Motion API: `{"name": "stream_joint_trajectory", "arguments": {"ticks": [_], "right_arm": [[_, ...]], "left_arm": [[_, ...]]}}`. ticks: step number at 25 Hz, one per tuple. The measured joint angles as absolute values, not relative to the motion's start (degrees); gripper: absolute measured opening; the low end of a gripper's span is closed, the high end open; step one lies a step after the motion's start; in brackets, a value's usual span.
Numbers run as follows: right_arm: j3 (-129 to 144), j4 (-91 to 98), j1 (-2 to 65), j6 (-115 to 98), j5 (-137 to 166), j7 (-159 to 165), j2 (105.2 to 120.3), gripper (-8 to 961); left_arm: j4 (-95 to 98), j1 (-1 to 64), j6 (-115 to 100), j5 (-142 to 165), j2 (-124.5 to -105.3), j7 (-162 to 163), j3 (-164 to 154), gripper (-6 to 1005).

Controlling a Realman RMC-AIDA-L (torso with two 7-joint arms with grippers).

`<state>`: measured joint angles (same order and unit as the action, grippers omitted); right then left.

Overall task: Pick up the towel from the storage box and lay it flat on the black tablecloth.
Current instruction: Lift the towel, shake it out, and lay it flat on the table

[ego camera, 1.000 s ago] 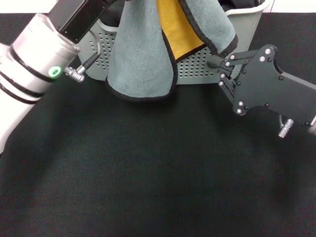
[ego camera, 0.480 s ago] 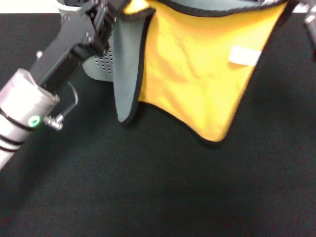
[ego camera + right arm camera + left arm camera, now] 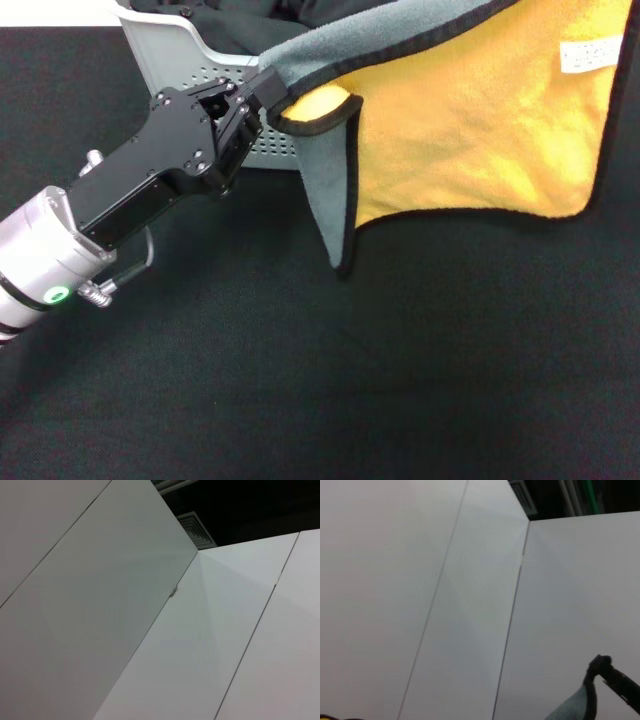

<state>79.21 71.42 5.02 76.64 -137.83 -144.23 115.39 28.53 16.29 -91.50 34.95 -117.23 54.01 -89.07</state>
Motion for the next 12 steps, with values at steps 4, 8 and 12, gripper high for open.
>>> {"name": "stream_joint_trajectory", "arguments": {"ticks": [4,8,12], "right_arm": [[79.1,71.4,5.1,76.4,-137.9,-143.3,115.39,4],[78.5,72.7,5.5,76.3,-138.6,-140.8,115.39,4],[76.5,74.4,7.1,76.2,-138.5,-136.8,115.39,5]], "left_arm": [[28.7,16.5,-92.4,36.0,-116.04,54.1,-89.0,7],[28.7,17.1,-92.4,39.3,-115.51,53.9,-89.0,7],[28.7,17.9,-92.3,43.9,-116.32,53.4,-89.0,34]]}}
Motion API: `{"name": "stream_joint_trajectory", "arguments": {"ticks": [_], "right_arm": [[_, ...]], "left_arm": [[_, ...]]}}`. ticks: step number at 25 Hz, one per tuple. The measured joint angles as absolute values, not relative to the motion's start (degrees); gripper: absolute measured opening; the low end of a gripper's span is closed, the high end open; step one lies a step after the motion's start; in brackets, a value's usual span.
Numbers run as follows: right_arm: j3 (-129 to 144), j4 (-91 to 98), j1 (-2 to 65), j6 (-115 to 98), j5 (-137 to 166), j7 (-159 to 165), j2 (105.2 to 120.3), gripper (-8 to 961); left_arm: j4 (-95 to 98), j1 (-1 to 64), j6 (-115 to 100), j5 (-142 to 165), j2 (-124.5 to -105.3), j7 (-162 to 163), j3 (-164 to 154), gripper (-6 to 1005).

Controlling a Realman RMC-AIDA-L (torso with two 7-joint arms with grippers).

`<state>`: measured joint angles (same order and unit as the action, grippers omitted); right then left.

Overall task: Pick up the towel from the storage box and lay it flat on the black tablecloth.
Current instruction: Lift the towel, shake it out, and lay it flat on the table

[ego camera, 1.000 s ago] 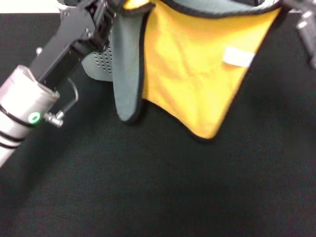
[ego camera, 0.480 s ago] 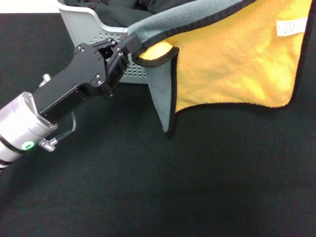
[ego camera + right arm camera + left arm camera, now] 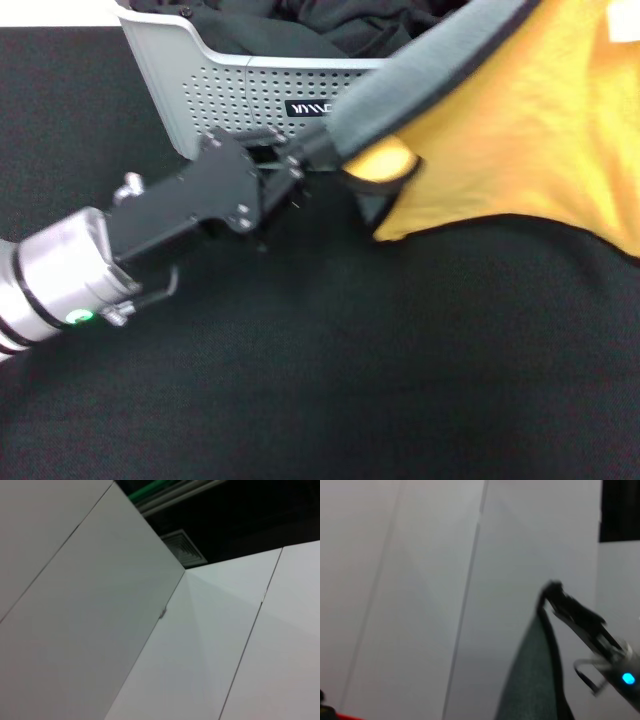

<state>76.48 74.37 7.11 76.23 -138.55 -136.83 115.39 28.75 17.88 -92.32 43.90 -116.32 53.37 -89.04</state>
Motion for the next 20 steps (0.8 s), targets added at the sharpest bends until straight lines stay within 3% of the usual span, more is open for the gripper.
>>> {"name": "stream_joint_trajectory", "arguments": {"ticks": [5,7,15,20], "right_arm": [[74.5,75.3,9.9,75.9,-138.2,-133.0,115.33,5],[74.2,75.8,10.8,75.1,-137.9,-131.9,115.32,5],[75.6,78.4,11.9,71.1,-136.4,-130.8,115.3,5],[77.0,78.9,12.5,69.5,-136.2,-131.0,115.33,6]], "left_arm": [[27.3,18.8,-89.8,47.8,-119.67,50.4,-89.4,67],[27.1,18.9,-88.3,47.7,-120.35,48.5,-90.9,145],[27.0,21.5,-86.6,45.6,-120.75,45.5,-98.9,437],[27.1,22.4,-84.7,37.7,-120.77,40.2,-105.7,441]]}}
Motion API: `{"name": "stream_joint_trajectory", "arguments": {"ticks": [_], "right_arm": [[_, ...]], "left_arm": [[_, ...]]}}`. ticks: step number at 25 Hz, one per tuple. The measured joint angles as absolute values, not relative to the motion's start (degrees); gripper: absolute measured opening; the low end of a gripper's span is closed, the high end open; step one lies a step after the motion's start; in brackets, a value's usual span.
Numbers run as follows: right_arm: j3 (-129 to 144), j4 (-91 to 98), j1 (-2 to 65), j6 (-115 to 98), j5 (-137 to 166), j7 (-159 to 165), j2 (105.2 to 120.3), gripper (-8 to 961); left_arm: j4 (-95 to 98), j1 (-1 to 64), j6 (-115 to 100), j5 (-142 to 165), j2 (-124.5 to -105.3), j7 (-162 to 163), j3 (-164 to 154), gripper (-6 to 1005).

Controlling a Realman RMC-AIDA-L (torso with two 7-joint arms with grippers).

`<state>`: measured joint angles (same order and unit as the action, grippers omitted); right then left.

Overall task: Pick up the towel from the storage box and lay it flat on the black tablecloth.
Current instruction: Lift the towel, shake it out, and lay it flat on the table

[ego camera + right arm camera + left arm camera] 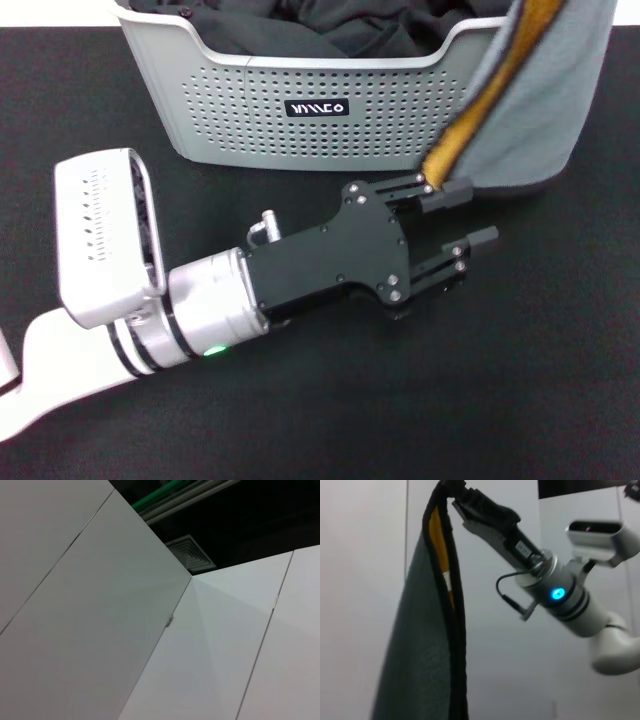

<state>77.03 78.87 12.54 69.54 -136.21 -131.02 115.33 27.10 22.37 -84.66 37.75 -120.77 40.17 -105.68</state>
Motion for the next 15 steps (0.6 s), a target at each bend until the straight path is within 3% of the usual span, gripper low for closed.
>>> {"name": "stream_joint_trajectory", "arguments": {"ticks": [15], "right_arm": [[78.2,79.1,14.1,67.4,-136.2,-131.4,115.4,6]], "left_arm": [[27.7,16.8,-84.3,17.3,-120.29,22.9,-116.0,488]]}}
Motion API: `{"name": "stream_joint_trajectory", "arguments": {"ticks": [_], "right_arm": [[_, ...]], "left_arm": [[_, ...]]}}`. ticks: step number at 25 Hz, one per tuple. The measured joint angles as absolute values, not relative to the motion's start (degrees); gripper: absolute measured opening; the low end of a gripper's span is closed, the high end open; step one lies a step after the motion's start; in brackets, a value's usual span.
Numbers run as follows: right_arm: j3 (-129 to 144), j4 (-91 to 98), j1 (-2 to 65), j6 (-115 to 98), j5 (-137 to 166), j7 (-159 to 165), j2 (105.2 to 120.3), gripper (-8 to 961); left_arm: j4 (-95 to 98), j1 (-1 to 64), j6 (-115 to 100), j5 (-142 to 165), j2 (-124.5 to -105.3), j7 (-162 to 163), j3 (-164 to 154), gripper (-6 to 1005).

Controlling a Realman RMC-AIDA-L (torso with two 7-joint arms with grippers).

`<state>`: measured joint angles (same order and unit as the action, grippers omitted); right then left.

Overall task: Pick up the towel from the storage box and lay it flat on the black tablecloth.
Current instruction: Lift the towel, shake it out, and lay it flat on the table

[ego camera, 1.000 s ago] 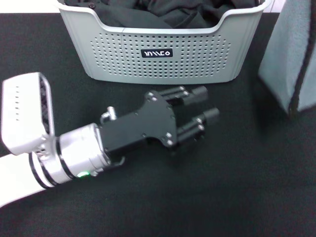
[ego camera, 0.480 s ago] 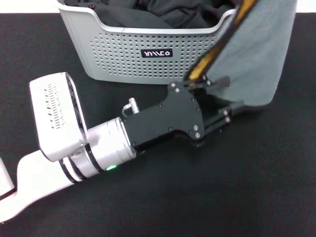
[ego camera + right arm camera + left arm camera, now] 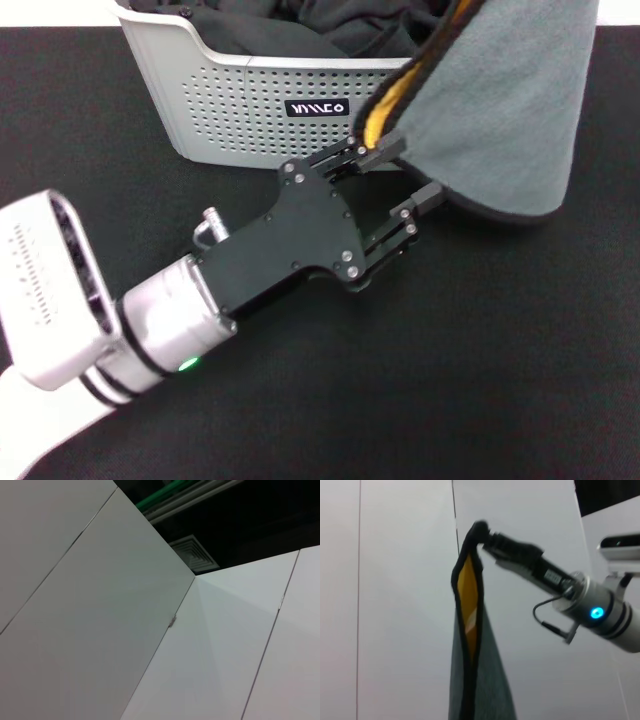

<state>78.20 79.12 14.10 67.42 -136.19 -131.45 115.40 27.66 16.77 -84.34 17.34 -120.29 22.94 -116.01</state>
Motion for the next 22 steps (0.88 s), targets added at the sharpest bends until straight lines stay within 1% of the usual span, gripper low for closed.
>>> {"name": "stream_joint_trajectory", "arguments": {"ticks": [6,15,22], "right_arm": [[78.2,79.1,14.4,67.4,-136.4,-131.5,115.39,7],[78.7,79.4,14.9,67.6,-136.9,-131.4,115.44,7],[78.7,79.5,15.4,67.5,-136.9,-131.6,115.49,7]], "left_arm": [[27.2,15.6,-84.7,15.0,-120.65,18.3,-116.2,485],[25.1,19.3,-80.4,9.3,-120.76,16.8,-120.0,481],[24.9,19.4,-79.1,9.3,-120.76,16.9,-120.1,478]]}}
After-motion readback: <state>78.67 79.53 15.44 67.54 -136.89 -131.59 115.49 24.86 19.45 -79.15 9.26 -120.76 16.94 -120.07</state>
